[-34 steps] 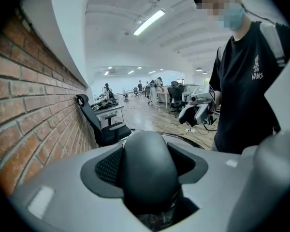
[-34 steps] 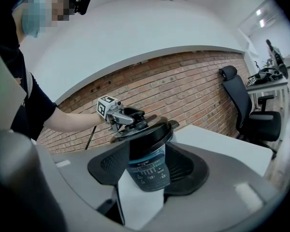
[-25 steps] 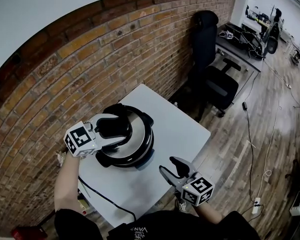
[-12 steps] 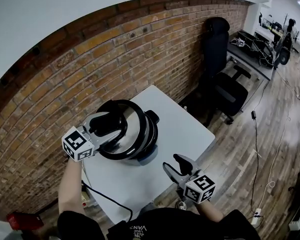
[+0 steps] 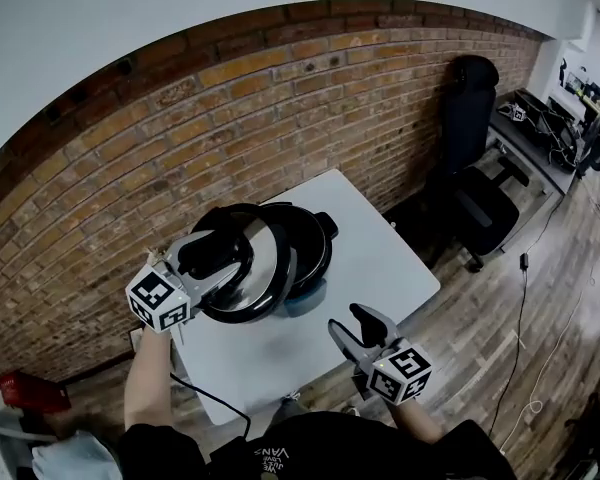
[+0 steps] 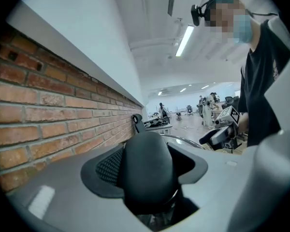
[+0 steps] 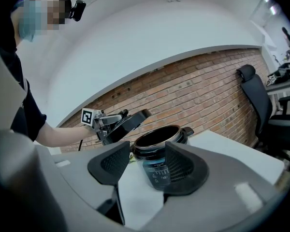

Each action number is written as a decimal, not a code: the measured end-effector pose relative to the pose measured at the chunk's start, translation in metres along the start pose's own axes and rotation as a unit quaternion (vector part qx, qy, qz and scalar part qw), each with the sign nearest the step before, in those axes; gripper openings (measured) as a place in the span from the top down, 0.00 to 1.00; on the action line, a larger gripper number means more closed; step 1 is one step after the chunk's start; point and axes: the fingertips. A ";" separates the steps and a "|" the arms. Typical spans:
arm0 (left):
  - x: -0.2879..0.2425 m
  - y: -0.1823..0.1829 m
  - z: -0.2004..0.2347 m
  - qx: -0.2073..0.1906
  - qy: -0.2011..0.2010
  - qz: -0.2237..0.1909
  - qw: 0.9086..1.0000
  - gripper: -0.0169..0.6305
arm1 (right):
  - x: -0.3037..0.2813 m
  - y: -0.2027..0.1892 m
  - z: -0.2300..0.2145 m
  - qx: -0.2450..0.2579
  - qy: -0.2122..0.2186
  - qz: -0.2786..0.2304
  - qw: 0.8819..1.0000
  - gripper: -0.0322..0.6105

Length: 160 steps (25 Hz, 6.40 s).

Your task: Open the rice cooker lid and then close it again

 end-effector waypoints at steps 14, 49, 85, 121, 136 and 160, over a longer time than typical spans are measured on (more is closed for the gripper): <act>0.100 -0.034 -0.035 0.096 0.175 -0.012 0.980 0.54 | 0.020 -0.008 0.025 0.005 0.058 0.012 0.998 0.61; 0.170 -0.083 -0.065 0.170 0.313 0.007 0.934 0.54 | 0.053 -0.021 0.040 0.005 0.070 0.017 0.997 0.61; -0.120 -0.047 -0.020 -0.048 -0.074 0.101 0.991 0.54 | 0.060 -0.008 -0.032 -0.037 -0.154 -0.064 0.985 0.61; -0.126 -0.056 -0.036 -0.101 -0.252 0.082 0.959 0.54 | 0.040 -0.024 -0.030 -0.042 -0.154 -0.029 0.987 0.61; -0.131 -0.055 -0.041 -0.113 -0.261 0.093 0.954 0.54 | 0.025 -0.027 -0.025 -0.043 -0.147 -0.013 0.988 0.61; -0.132 -0.066 -0.050 -0.122 -0.293 0.088 0.944 0.55 | 0.025 -0.021 -0.038 -0.043 -0.146 -0.009 0.988 0.61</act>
Point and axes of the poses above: the fingertips, and each gripper's own axes: x backward along the fingers, z to its left, y out of its top, and after that the axes turned 13 degrees about y, right-handed
